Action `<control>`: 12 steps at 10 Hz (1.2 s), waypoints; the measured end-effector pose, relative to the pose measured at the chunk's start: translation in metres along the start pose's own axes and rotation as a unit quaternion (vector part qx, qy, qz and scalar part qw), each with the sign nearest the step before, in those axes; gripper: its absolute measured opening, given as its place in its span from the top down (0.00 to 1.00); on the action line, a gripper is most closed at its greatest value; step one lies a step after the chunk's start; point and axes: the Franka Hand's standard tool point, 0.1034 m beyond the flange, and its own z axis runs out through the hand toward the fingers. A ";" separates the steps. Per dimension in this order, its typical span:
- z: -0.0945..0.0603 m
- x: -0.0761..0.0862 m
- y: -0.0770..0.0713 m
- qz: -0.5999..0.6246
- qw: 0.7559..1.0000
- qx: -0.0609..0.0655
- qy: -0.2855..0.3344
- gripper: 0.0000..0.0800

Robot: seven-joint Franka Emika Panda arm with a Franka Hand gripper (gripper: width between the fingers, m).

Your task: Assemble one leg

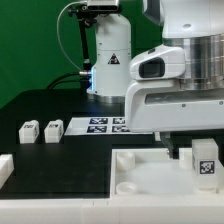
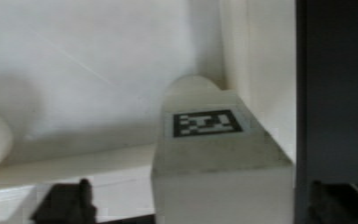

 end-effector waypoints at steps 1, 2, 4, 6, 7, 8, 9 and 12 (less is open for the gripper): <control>0.000 0.000 0.000 0.017 1.000 0.001 0.000 0.44; 0.000 0.000 -0.002 0.075 0.997 0.002 0.000 0.64; 0.001 0.000 -0.002 0.143 0.990 0.004 -0.001 0.63; 0.002 0.000 -0.001 0.312 0.950 0.004 -0.004 0.63; 0.002 0.000 0.000 0.439 0.898 0.007 -0.015 0.63; 0.002 0.000 0.002 0.528 0.849 0.016 -0.023 0.63; 0.003 -0.002 0.004 0.633 0.773 0.028 -0.033 0.63; 0.003 -0.002 0.002 0.658 0.752 0.026 -0.034 0.63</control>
Offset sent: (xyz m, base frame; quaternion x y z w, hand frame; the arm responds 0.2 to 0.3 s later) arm 0.0000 0.0000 0.0000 0.0000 0.0000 0.1790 0.9838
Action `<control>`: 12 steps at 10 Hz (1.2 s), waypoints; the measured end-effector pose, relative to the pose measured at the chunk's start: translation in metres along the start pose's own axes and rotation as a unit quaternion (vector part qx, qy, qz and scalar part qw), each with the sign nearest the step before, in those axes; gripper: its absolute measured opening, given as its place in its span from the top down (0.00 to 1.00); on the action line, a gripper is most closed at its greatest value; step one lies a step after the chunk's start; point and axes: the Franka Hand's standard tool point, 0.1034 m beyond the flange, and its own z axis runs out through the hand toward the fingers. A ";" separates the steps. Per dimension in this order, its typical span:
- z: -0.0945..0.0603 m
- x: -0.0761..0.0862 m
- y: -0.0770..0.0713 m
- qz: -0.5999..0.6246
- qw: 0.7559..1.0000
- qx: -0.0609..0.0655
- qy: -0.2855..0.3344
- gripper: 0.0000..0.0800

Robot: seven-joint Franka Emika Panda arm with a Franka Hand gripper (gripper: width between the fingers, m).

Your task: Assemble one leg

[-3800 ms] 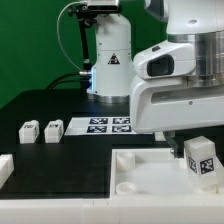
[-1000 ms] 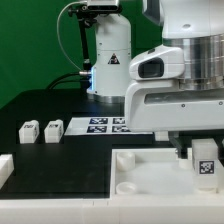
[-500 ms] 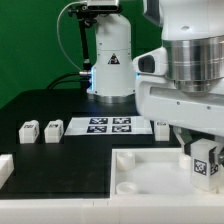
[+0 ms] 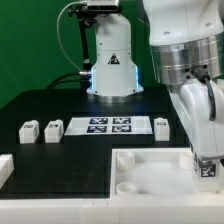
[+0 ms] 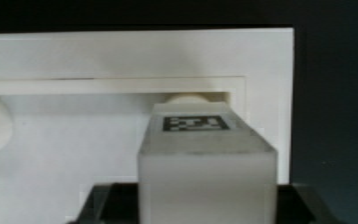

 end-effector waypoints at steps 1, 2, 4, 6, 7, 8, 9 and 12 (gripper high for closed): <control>0.001 -0.001 0.000 -0.054 0.999 0.001 0.002 0.56; 0.003 -0.007 -0.002 -0.151 0.989 0.009 0.002 0.33; 0.004 -0.009 -0.002 -0.281 0.960 0.009 0.003 0.21; 0.004 -0.007 -0.003 -0.383 0.924 0.008 0.005 0.20; 0.004 -0.006 -0.003 -0.442 0.897 0.006 0.008 0.19; 0.002 -0.005 -0.002 -0.546 0.837 -0.010 0.021 0.19; 0.000 -0.003 -0.003 -0.618 0.786 -0.015 0.022 0.19; -0.003 0.008 -0.008 -0.745 0.666 -0.016 0.029 0.19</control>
Offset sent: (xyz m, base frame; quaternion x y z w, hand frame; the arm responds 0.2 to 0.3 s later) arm 0.0000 0.0000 0.0000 0.0000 0.0000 -0.2667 0.9638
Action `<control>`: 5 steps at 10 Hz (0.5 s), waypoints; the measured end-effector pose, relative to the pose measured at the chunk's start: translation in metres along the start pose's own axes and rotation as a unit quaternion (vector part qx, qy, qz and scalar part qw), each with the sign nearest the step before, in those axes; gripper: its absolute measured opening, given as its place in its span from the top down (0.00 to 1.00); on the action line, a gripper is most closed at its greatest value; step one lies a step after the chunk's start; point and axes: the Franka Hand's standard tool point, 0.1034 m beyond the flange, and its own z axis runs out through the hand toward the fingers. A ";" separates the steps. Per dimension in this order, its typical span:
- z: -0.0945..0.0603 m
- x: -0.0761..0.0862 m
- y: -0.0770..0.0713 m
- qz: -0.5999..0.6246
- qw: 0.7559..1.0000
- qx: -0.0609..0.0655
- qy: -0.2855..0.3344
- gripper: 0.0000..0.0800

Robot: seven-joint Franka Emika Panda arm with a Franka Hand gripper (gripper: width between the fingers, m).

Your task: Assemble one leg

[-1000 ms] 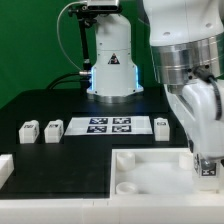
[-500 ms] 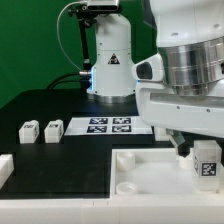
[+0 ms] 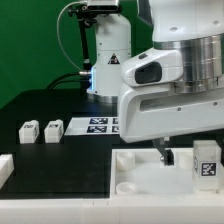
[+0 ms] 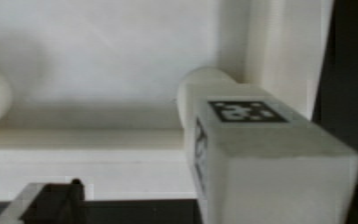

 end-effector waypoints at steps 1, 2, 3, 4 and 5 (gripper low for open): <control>0.000 0.000 0.000 0.023 1.000 0.000 0.000 0.19; 0.000 0.000 -0.001 0.027 1.000 0.000 0.000 0.33; 0.001 0.000 -0.006 0.080 0.997 0.006 0.000 0.50; 0.001 0.000 -0.010 0.127 0.992 0.011 0.000 0.64; 0.001 0.001 -0.010 0.163 0.987 0.010 0.000 0.64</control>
Offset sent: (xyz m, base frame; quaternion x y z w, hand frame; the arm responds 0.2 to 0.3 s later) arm 0.0000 0.0000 0.0000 0.0000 0.0000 0.2667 0.9638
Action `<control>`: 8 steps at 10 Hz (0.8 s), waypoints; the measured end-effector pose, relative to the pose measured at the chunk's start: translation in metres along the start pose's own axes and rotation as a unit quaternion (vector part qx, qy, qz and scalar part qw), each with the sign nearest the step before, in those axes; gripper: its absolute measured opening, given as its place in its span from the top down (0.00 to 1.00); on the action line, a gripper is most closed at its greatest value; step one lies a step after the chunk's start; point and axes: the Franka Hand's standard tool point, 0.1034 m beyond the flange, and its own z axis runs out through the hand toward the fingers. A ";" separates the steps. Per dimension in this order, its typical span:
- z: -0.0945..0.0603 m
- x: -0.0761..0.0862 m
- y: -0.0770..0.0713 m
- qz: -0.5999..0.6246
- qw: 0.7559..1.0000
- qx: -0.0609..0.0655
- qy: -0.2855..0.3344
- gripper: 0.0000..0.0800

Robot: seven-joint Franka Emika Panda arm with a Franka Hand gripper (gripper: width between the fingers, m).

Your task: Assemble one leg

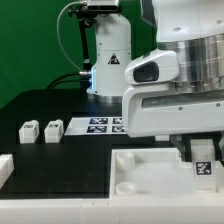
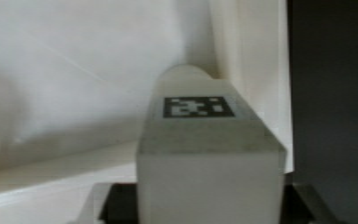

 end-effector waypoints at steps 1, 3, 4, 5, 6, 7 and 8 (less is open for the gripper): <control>0.000 0.000 0.001 0.060 0.998 -0.001 0.000 0.64; 0.003 0.000 0.003 0.207 0.978 -0.007 -0.006 0.64; 0.003 -0.001 0.004 0.327 0.945 -0.008 -0.010 0.64; 0.004 -0.002 0.006 0.435 0.900 -0.006 -0.014 0.64; 0.004 -0.003 0.007 0.541 0.841 -0.002 -0.019 0.64; 0.003 -0.005 0.007 0.611 0.792 -0.003 -0.019 0.64; 0.003 -0.005 0.006 0.642 0.766 -0.006 -0.020 0.63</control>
Offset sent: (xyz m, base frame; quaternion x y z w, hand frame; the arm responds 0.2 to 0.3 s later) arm 0.0188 0.0079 0.0038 0.0246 0.0015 0.5003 0.8655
